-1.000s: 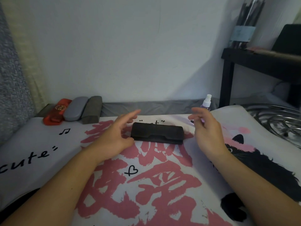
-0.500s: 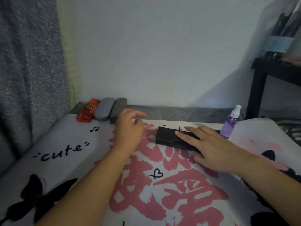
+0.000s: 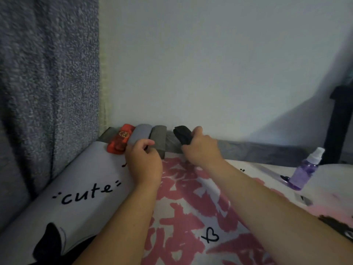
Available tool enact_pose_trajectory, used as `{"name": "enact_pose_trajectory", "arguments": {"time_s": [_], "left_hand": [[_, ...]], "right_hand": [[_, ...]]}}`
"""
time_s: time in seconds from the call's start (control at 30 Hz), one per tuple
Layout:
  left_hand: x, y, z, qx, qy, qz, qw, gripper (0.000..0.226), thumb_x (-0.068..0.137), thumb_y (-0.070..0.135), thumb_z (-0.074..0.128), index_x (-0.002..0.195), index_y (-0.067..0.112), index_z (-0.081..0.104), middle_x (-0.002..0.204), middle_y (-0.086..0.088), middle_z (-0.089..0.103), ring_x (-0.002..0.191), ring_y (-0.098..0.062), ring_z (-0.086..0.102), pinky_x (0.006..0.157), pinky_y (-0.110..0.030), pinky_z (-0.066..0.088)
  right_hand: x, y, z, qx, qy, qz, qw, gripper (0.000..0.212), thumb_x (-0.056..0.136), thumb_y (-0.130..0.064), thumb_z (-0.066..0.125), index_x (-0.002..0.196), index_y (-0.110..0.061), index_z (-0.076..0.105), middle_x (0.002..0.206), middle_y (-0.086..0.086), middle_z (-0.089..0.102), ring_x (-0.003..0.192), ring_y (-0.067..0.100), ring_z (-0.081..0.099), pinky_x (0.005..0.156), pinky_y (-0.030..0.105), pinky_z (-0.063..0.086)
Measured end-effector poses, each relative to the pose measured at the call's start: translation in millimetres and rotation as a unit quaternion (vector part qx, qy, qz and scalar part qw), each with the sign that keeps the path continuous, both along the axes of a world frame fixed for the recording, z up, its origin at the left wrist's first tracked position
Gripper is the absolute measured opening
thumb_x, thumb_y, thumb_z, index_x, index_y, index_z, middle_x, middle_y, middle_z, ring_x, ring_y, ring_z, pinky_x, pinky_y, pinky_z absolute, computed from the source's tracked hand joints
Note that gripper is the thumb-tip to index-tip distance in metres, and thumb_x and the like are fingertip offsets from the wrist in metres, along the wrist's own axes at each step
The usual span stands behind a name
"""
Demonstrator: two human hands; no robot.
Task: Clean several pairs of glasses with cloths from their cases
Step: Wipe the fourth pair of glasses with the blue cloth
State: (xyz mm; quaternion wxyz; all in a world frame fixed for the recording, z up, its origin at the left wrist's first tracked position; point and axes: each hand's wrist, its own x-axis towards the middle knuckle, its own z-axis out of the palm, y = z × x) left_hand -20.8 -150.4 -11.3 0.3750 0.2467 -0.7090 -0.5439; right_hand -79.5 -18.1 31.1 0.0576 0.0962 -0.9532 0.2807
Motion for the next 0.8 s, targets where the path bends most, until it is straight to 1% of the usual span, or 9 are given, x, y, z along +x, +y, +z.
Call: {"name": "enact_pose_trajectory", "arguments": {"time_s": [0.1, 0.17, 0.23, 0.4, 0.5, 0.57, 0.67, 0.73, 0.8], "left_hand": [[-0.1, -0.9, -1.3, 0.015, 0.008, -0.015, 1.0, 0.03, 0.09, 0.002, 0.051, 0.094, 0.025, 0.069, 0.112, -0.001, 0.053, 0.089, -0.017, 0.059, 0.078, -0.031, 0.049], [0.6, 0.9, 0.0, 0.017, 0.01, -0.027, 0.999, 0.028, 0.091, 0.004, 0.051, 0.097, 0.026, 0.068, 0.112, -0.001, 0.054, 0.087, -0.012, 0.057, 0.073, -0.027, 0.045], [0.1, 1.8, 0.4, 0.011, 0.009, -0.028, 0.999, 0.028, 0.092, 0.005, 0.051, 0.098, 0.028, 0.067, 0.113, -0.001, 0.055, 0.089, -0.012, 0.057, 0.075, -0.028, 0.045], [0.1, 2.3, -1.3, -0.01, 0.002, -0.036, 0.999, 0.03, 0.09, 0.005, 0.051, 0.095, 0.031, 0.066, 0.115, -0.005, 0.058, 0.092, -0.018, 0.059, 0.083, -0.036, 0.052], [4.2, 6.8, -1.7, -0.107, -0.016, -0.056, 0.993, 0.029, 0.091, 0.004, 0.053, 0.099, 0.029, 0.067, 0.117, -0.002, 0.056, 0.104, -0.02, 0.056, 0.088, -0.035, 0.05], [6.7, 14.3, -3.4, -0.226, -0.029, -0.097, 0.969, 0.031, 0.09, 0.006, 0.058, 0.11, 0.026, 0.069, 0.12, 0.001, 0.053, 0.111, -0.02, 0.052, 0.094, -0.037, 0.048], [5.0, 33.0, -8.8, -0.385, -0.07, -0.173, 0.904, 0.039, 0.092, 0.016, 0.062, 0.129, 0.023, 0.066, 0.132, 0.0, 0.05, 0.121, -0.023, 0.046, 0.105, -0.043, 0.043], [-1.0, 45.9, -11.3, -0.474, -0.118, -0.189, 0.852, 0.041, 0.095, 0.03, 0.057, 0.136, 0.027, 0.061, 0.148, -0.005, 0.042, 0.134, -0.026, 0.036, 0.113, -0.046, 0.034], [-8.5, 58.9, -9.5, -0.518, -0.168, -0.189, 0.817, 0.041, 0.098, 0.04, 0.049, 0.136, 0.033, 0.061, 0.158, -0.007, 0.031, 0.144, -0.028, 0.024, 0.118, -0.048, 0.023]], "right_hand": [[-16.4, -31.9, -1.2, -0.036, -0.063, -0.069, 0.995, 0.039, 0.088, -0.025, 0.051, 0.121, -0.015, 0.034, 0.124, 0.021, 0.05, 0.12, 0.041, 0.043, 0.082, 0.046, 0.038], [-18.9, -41.6, -0.5, -0.058, -0.075, -0.088, 0.992, 0.046, 0.09, -0.026, 0.05, 0.13, -0.013, 0.033, 0.133, 0.021, 0.043, 0.126, 0.041, 0.036, 0.086, 0.046, 0.038], [-17.8, -45.5, -3.8, -0.065, -0.079, -0.087, 0.991, 0.05, 0.093, -0.032, 0.05, 0.135, -0.012, 0.033, 0.138, 0.02, 0.039, 0.13, 0.041, 0.033, 0.092, 0.048, 0.038], [-11.9, -38.6, -15.0, -0.071, -0.037, -0.024, 0.997, 0.043, 0.099, -0.035, 0.046, 0.131, -0.007, 0.04, 0.133, 0.022, 0.043, 0.123, 0.043, 0.043, 0.101, 0.049, 0.04], [5.2, -7.8, -14.3, -0.07, 0.032, -0.008, 0.997, 0.036, 0.102, -0.031, 0.045, 0.129, -0.007, 0.047, 0.129, 0.019, 0.049, 0.117, 0.038, 0.047, 0.097, 0.045, 0.043], [29.6, 28.9, -15.2, -0.036, 0.104, 0.011, 0.994, 0.03, 0.1, -0.024, 0.049, 0.126, -0.009, 0.054, 0.125, 0.014, 0.054, 0.115, 0.034, 0.048, 0.095, 0.044, 0.044], [70.1, 100.7, -27.3, 0.115, 0.172, 0.043, 0.977, 0.03, 0.093, -0.015, 0.054, 0.12, -0.014, 0.064, 0.12, 0.006, 0.06, 0.113, 0.029, 0.049, 0.095, 0.041, 0.045], [83.9, 146.5, -32.8, 0.194, 0.182, 0.032, 0.963, 0.036, 0.085, -0.007, 0.059, 0.12, -0.013, 0.068, 0.122, 0.008, 0.063, 0.114, 0.031, 0.05, 0.097, 0.04, 0.045], [87.1, 179.1, -36.6, 0.243, 0.169, 0.003, 0.955, 0.046, 0.085, -0.003, 0.061, 0.129, -0.013, 0.065, 0.135, 0.01, 0.059, 0.123, 0.031, 0.048, 0.104, 0.041, 0.044]]}}
